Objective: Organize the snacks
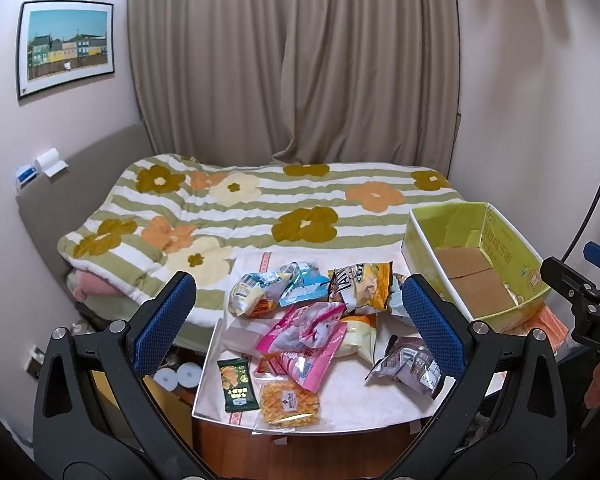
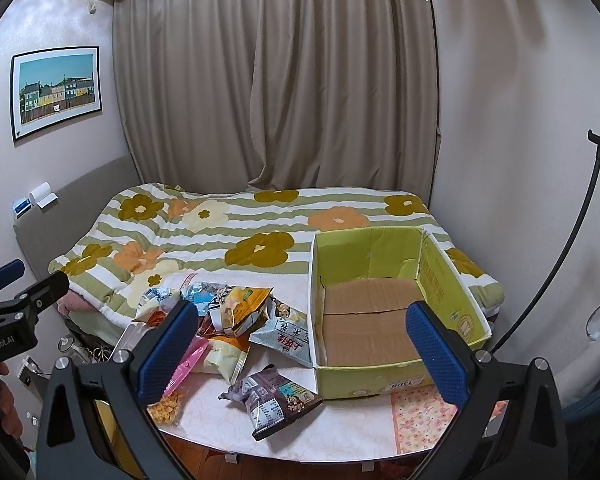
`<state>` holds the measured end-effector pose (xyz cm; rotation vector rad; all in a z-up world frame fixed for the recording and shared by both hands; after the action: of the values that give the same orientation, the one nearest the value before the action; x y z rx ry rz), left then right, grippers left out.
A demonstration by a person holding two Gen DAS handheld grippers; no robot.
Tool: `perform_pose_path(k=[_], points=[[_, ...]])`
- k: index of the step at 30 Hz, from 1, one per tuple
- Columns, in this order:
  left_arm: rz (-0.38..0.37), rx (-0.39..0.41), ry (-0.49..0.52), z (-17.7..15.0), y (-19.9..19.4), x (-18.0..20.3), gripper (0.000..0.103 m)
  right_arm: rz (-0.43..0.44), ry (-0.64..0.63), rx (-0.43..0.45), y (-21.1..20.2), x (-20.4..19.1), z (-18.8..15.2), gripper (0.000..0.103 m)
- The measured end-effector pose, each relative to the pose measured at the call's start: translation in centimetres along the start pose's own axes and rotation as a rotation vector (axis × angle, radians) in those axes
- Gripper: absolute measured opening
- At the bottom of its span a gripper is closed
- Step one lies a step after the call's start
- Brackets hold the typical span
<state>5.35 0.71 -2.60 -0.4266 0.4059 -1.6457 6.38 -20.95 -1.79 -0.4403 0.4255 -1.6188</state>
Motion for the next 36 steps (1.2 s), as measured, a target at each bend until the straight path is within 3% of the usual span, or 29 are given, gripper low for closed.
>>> perform_pose_path(k=[36], points=[[0.017,-0.020,0.014,0.0,0.8,-0.2,0.103,0.005,0.004,0.003,-0.3,-0.6,-0.3,0.103]])
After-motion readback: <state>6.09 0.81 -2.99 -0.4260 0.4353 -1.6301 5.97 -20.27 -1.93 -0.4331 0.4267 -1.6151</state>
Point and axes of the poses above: each gripper's, at about its wrist camera, not at the fingertips, and y roughly the way its jaws point, x to its right, z to its top, the point moved 6 cm from there along y, roughly the way its jaws point, and after that the axes turned 7 degrees about -z, right-handed, at the moved point
